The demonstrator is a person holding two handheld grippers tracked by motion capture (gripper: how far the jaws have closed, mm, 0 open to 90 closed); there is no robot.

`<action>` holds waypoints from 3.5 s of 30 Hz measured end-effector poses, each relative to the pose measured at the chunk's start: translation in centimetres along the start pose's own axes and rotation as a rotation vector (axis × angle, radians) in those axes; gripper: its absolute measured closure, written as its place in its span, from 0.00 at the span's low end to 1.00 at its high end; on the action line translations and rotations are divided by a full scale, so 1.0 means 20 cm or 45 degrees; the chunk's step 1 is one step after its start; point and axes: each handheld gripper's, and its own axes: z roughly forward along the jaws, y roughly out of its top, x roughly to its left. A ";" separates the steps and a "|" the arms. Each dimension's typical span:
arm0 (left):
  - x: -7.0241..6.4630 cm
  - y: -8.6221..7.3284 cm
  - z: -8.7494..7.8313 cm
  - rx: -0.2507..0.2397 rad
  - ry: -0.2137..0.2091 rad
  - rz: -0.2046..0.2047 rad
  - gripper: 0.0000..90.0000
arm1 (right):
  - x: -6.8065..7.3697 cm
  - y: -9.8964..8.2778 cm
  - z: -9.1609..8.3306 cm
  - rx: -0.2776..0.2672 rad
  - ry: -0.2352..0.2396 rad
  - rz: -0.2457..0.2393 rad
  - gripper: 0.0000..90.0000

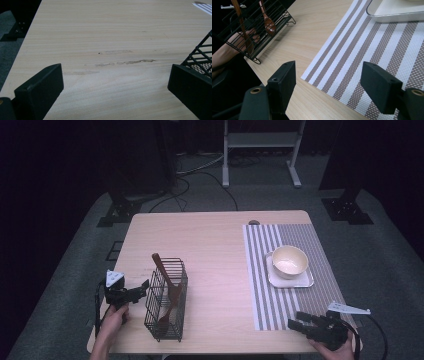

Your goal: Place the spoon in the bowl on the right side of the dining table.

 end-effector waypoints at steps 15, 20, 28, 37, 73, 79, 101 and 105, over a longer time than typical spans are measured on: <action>0.00 0.00 0.00 0.001 -0.003 0.017 0.00 | 0.07 0.07 0.05 0.051 0.061 -0.040 0.29; -0.01 0.00 0.00 0.001 -0.004 0.021 0.00 | 0.13 0.12 0.09 0.081 0.082 -0.085 0.29; -0.01 0.00 0.00 0.001 -0.003 0.023 0.00 | 0.20 0.20 0.16 0.135 0.125 -0.130 0.29; -0.01 0.00 0.00 0.003 -0.003 0.022 0.00 | 0.30 0.30 0.22 0.187 0.177 -0.181 0.29; -0.01 0.00 0.00 0.002 -0.008 0.027 0.00 | 0.59 0.51 0.47 0.335 0.292 -0.340 0.29; 0.00 0.00 0.00 0.003 -0.009 0.025 0.00 | 0.63 0.53 0.49 0.348 0.306 -0.362 0.29; -0.01 0.00 0.00 0.005 -0.012 0.025 0.00 | 0.81 0.63 0.60 0.407 0.343 -0.453 0.28; -0.01 0.00 0.00 0.004 -0.012 0.024 0.00 | 0.85 0.64 0.63 0.410 0.362 -0.468 0.28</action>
